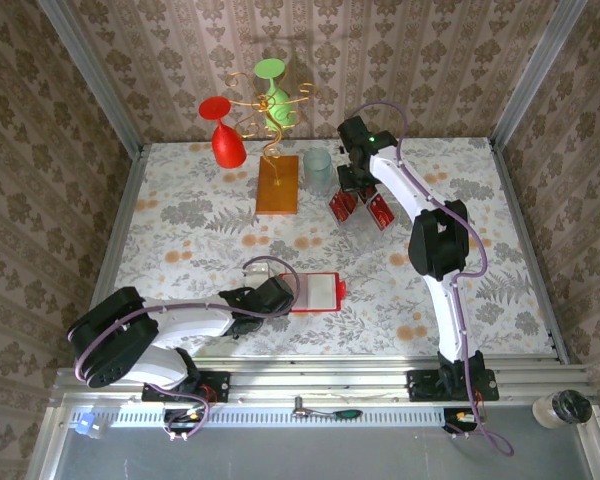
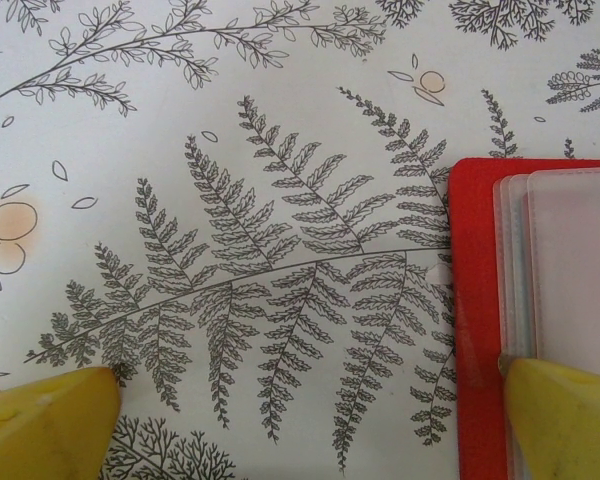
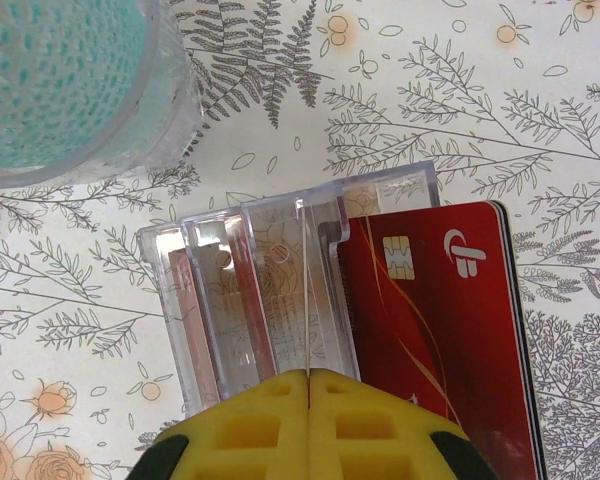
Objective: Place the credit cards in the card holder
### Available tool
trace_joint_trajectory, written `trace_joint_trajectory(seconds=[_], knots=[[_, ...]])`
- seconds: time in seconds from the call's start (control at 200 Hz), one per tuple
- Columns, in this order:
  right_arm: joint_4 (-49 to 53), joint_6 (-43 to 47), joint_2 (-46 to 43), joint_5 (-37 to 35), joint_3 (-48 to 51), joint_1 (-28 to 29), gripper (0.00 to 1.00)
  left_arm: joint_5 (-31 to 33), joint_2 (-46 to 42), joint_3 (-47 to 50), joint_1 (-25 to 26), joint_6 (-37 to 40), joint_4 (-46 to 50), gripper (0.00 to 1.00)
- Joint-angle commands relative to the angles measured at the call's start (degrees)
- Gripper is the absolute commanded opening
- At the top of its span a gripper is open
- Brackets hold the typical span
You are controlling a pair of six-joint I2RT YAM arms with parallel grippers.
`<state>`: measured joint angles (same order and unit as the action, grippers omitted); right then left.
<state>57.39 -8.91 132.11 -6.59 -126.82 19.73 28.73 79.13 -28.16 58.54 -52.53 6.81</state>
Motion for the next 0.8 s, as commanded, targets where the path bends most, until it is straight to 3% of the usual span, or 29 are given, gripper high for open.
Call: trace_joint_trajectory(seconds=[0.0,0.335,0.575,0.675,0.795], knots=[[2.6,1.0,-1.0,2.1,-2.5,-0.3,0.00,0.2,0.9,0.0,0.6,-0.4,1.5,1.00],[-0.6,-1.6,-12.3,8.8,2.7,0.2,0.00,0.7,0.4,0.2,0.5,-0.6,2.1,1.00],[-10.4,-6.2,-25.6,15.0,21.6,2.0,0.00,1.3,-0.4,0.1,0.4,-0.5,2.9,1.00],[-14.4,-7.5,-29.8,14.5,29.3,2.2,0.00,1.4,-0.4,-0.1,0.3,-0.4,2.9,1.00],[-13.5,-5.9,-29.9,10.9,30.4,2.1,0.00,1.2,0.0,-0.5,0.3,0.2,2.9,1.00]])
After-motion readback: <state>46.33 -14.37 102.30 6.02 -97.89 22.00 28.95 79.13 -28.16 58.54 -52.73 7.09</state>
